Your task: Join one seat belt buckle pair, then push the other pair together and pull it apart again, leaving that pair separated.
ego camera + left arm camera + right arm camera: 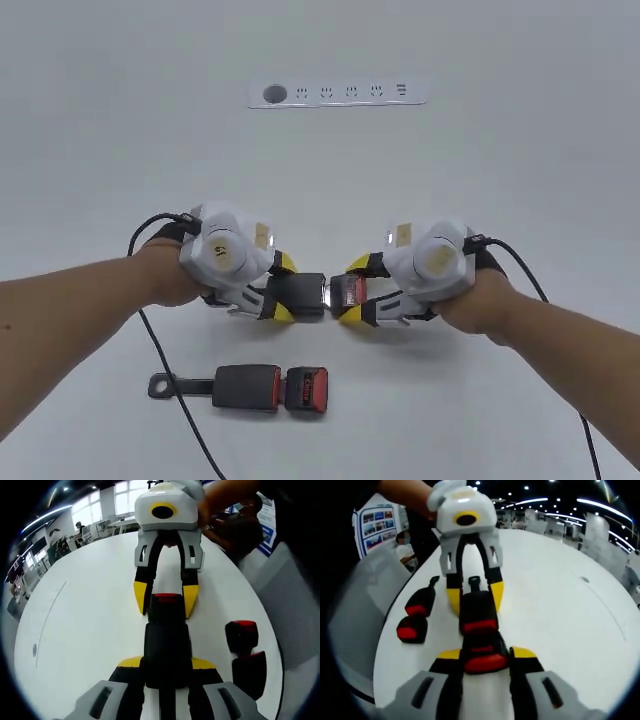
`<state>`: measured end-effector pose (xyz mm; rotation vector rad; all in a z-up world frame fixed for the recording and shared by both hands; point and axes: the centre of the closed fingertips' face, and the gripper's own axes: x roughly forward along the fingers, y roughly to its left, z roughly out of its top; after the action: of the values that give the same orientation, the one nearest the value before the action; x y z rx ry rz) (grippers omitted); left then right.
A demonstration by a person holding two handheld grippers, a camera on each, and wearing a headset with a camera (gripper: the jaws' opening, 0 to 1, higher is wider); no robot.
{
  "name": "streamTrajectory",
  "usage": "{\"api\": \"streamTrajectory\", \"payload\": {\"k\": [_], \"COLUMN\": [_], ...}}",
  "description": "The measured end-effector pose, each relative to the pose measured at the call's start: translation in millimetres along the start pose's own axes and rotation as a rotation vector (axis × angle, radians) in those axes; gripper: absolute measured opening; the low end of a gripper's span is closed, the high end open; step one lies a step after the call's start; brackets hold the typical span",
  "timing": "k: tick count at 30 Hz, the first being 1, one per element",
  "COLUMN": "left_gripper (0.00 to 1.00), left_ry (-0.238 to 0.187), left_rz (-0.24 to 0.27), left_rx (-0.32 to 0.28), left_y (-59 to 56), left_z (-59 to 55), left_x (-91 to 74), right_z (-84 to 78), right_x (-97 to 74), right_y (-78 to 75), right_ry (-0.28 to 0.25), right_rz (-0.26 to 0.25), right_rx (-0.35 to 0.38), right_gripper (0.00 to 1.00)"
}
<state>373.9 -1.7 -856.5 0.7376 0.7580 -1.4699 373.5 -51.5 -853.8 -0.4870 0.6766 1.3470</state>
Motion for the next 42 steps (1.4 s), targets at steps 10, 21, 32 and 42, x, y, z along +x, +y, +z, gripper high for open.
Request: {"api": "streamTrajectory", "payload": {"k": [10, 21, 32, 42], "left_gripper": [0.34, 0.34, 0.34, 0.34], "left_ry": [-0.024, -0.042, -0.054, -0.060], "left_rz": [0.013, 0.008, 0.014, 0.021], "left_rx": [-0.020, -0.008, -0.022, -0.035], "left_y": [1.8, -0.8, -7.6, -9.0], "left_z": [-3.2, -0.4, 6.1, 7.0], "left_x": [0.2, -3.1, -6.7, -6.8], "right_z": [-0.7, -12.8, -22.9, -38.5], "right_x": [-1.0, -12.3, -22.1, -38.2], "right_y": [0.0, -1.4, -1.9, -2.8], "right_ry": [-0.016, -0.019, -0.002, -0.014], "right_rz": [-0.001, 0.003, -0.008, -0.028], "right_rx": [-0.002, 0.010, -0.026, -0.003], "right_gripper": [0.36, 0.36, 0.36, 0.37]}}
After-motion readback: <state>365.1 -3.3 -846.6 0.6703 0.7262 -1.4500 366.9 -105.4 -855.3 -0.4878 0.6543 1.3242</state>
